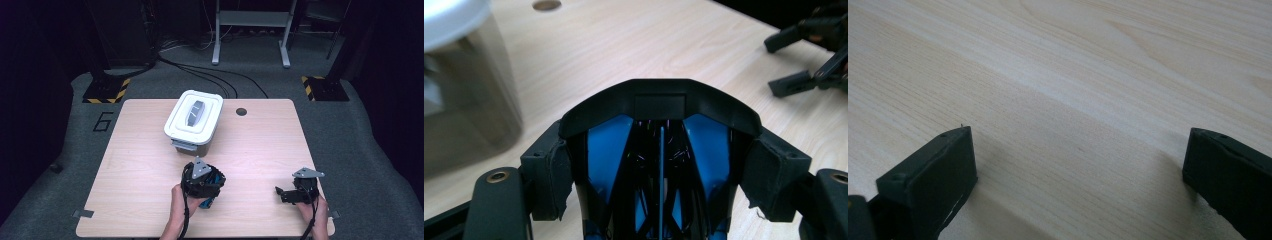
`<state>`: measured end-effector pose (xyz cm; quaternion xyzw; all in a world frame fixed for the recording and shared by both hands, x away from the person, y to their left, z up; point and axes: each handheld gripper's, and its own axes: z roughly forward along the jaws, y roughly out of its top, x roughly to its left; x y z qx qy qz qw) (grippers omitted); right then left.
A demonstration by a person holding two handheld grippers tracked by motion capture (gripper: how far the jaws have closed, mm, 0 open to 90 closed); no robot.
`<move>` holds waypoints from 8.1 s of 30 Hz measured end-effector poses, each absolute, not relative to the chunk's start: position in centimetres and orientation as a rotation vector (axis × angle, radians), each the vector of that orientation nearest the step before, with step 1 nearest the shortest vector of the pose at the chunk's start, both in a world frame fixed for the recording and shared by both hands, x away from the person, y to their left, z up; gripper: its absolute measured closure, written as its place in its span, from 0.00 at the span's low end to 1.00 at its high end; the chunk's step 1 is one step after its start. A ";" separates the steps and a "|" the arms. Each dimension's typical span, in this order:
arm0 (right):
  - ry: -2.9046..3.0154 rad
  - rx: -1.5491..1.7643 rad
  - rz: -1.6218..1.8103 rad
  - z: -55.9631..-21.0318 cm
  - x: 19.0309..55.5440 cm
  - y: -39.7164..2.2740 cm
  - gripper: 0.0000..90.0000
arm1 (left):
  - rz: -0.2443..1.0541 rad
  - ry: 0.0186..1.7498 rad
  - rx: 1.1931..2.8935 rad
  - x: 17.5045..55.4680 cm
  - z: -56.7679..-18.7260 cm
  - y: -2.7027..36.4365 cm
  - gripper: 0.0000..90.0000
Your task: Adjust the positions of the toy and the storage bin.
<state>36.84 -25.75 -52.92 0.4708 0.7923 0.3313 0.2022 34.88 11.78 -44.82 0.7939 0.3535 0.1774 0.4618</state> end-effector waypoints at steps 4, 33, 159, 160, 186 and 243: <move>2.212 1.316 0.925 -52.9 36.8 -25.7 0.00 | 0.460 0.862 1.908 34.6 -44.0 12.9 0.28; 2.211 1.318 0.924 -52.9 36.8 -25.7 0.00 | 0.628 0.967 1.969 34.3 -42.7 24.1 0.28; 2.206 1.326 0.925 -52.9 36.8 -25.6 0.00 | 0.507 1.095 2.107 33.9 -51.5 24.4 0.00; 2.206 1.327 0.925 -52.9 36.8 -25.6 0.00 | 0.505 1.089 2.116 34.0 -51.7 24.2 0.00; 2.177 1.366 1.018 -50.6 37.5 -21.2 0.00 | 0.459 1.073 2.149 34.9 -53.0 22.8 0.00; 2.255 1.050 1.136 -41.4 46.2 0.3 0.29 | 0.470 1.073 2.145 34.9 -53.1 22.8 0.00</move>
